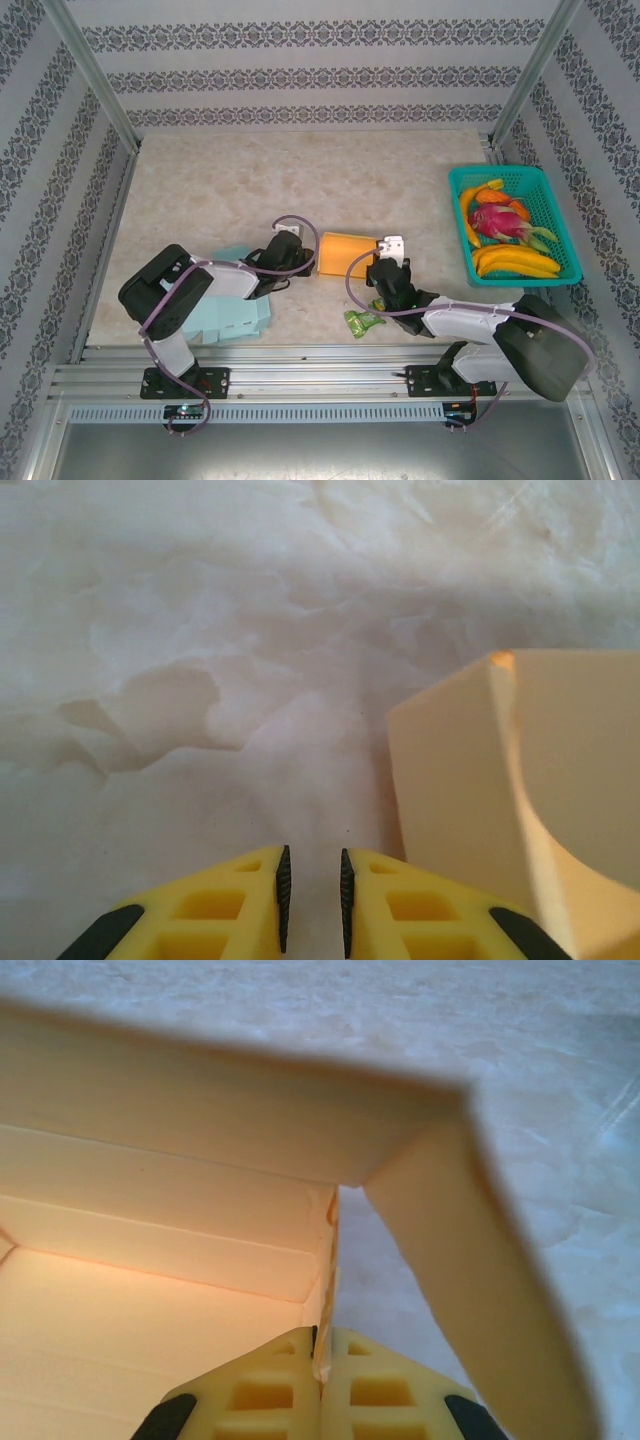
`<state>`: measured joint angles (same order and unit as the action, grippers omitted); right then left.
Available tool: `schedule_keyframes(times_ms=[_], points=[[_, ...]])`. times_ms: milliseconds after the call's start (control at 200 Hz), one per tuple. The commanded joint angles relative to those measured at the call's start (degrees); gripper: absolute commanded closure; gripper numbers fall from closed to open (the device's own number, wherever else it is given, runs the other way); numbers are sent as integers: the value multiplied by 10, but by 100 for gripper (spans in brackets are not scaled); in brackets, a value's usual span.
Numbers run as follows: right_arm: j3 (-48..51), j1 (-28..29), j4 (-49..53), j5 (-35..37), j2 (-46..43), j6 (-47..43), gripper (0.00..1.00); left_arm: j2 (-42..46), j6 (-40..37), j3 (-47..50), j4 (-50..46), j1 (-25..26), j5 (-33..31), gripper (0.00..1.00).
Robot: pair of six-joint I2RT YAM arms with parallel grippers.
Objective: Fold the paper box
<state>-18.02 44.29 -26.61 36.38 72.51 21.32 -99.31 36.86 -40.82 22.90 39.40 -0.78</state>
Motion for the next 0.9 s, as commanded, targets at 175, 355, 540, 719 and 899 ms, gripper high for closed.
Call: schedule_keyframes(times_ms=[175, 355, 540, 719, 899], points=[[9, 7, 64, 1, -32, -6, 100, 99, -55, -24, -99, 4, -69, 76], [2, 8, 73, -4, -39, -8, 100, 88, -45, -49, -97, 9, -38, 76], [-7, 9, 76, -14, -38, 6, 100, 58, -33, -70, -83, 38, -9, 77], [-10, 24, 73, -6, -38, 14, 100, 48, -23, -78, -76, 59, -9, 77], [-8, 52, 67, 9, -37, 24, 100, 43, -20, -70, -68, 66, -16, 77]])
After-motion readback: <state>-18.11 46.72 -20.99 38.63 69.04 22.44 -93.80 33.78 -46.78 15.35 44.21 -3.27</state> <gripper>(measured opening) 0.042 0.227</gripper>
